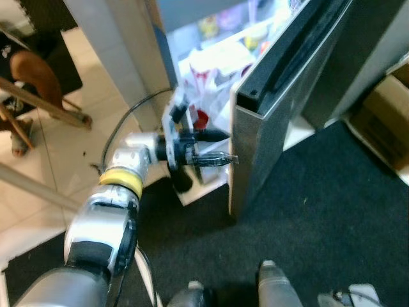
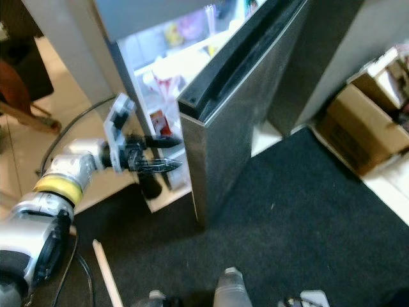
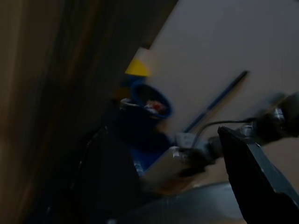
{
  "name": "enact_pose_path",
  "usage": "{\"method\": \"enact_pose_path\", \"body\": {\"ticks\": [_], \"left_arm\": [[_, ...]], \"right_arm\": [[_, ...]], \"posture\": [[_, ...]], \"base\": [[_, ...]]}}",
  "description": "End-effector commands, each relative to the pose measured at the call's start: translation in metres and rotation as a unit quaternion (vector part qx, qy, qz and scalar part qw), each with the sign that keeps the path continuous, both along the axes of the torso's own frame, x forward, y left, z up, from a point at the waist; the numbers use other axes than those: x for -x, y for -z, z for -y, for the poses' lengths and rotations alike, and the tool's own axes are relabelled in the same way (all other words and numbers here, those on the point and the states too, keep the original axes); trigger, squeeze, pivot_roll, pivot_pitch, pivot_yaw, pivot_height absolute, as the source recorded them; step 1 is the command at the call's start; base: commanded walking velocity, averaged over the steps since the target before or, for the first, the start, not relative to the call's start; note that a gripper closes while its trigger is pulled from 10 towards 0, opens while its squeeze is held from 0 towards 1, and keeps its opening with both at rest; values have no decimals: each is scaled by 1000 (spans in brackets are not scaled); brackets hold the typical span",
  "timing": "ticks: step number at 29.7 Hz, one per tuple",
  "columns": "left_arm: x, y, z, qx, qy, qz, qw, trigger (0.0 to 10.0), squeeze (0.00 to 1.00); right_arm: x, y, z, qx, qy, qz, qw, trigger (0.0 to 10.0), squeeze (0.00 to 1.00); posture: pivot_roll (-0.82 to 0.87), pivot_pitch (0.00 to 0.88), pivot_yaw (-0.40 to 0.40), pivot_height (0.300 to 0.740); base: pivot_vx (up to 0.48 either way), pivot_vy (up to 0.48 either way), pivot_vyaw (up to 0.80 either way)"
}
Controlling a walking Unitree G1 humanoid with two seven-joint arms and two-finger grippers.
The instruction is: Restocking fridge
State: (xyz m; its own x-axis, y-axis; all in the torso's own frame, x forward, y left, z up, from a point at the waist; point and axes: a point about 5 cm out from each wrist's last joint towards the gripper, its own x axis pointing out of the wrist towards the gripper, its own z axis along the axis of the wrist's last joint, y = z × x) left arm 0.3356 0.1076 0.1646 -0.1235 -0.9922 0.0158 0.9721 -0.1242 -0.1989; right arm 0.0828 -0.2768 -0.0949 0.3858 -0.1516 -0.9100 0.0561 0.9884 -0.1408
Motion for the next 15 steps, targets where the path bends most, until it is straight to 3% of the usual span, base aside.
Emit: {"method": "enact_pose_path", "body": {"ticks": [1, 8, 9, 11, 12, 13, 15], "left_arm": [[11, 14, 6, 11, 19, -23, 999, 10000, 0], [20, 43, 4, 15, -6, -59, 998, 10000, 0], [22, 62, -6, 11, -60, -77, 995, 10000, 0], [22, 62, -6, 11, -60, -77, 995, 10000, 0], [27, 81, -16, -5, -123, -91, 988, 10000, 0], [34, 104, -33, -29, -210, -119, 970, 10000, 0], [49, 136, -66, -72, -355, -170, 916, 10000, 0]], "right_arm": [[1, 3, -9, -23, 17, 7, 1000, 10000, 0], [-16, 2, -19, -48, 17, 40, 998, 10000, 0], [-28, 0, -27, -63, -9, 57, 996, 10000, 0], [-28, 0, -27, -63, -9, 57, 996, 10000, 0], [-39, -2, -36, -84, -43, 72, 993, 10000, 0], [-52, -5, -47, -114, -82, 91, 986, 10000, 0], [-72, -12, -62, -159, -128, 124, 971, 10000, 0]], "posture": [[-250, 207, 101, 740], [-238, 181, 111, 740], [-227, 160, 115, 740], [-227, 160, 115, 740], [-221, 149, 116, 740], [-218, 137, 116, 740], [-207, 121, 113, 740]], "base": [[0, 0, 0], [0, 0, 0], [0, 0, 0], [0, 0, 0], [0, 0, 0], [0, 0, 0], [0, 0, 0]]}}
